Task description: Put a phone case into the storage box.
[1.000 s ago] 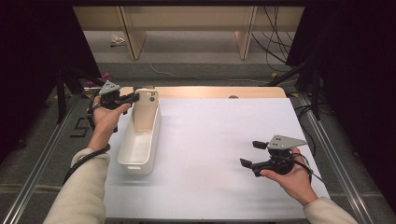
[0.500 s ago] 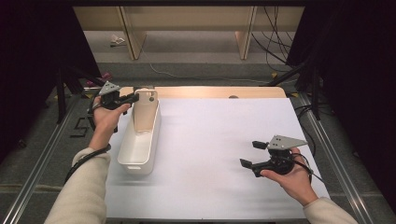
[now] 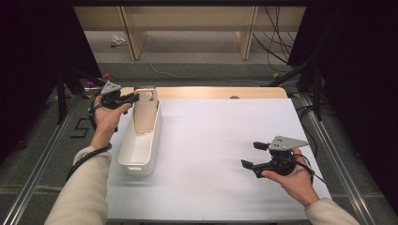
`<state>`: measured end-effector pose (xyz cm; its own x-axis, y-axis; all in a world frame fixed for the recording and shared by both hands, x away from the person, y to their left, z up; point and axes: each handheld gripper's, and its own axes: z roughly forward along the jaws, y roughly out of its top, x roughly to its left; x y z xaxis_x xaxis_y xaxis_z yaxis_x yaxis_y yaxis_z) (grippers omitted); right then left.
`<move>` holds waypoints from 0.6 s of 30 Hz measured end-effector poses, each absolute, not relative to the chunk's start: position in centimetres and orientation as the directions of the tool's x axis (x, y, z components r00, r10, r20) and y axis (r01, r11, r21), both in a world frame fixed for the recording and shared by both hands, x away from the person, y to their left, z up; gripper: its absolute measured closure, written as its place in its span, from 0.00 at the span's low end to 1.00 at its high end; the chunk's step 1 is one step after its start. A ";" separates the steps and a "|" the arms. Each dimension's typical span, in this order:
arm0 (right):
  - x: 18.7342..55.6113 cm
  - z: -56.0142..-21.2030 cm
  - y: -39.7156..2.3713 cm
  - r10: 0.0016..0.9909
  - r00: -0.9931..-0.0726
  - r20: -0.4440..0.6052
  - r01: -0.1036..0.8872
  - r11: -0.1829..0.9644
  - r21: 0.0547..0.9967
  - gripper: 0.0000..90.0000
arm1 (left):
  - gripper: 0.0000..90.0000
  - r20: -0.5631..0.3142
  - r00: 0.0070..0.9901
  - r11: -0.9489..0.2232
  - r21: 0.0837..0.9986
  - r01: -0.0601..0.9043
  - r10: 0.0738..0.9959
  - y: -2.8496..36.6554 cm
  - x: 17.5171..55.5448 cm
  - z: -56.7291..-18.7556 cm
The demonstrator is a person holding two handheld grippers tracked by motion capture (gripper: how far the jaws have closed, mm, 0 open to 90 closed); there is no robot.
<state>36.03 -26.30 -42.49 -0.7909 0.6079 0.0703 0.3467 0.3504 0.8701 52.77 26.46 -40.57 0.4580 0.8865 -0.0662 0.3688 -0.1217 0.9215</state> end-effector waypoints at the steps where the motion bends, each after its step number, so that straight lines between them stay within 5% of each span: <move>1: 36.0 -42.5 -26.3 0.608 -0.791 0.070 0.347 0.351 0.870 0.17 | 0.87 -0.061 0.456 -0.126 0.921 0.370 0.888 26.5 52.8 -40.6; 18: 36.0 -42.5 -26.3 0.603 -0.795 0.074 0.346 0.350 0.870 0.17 | 0.84 0.001 0.415 -0.182 0.900 0.397 0.910 25.9 53.6 -40.4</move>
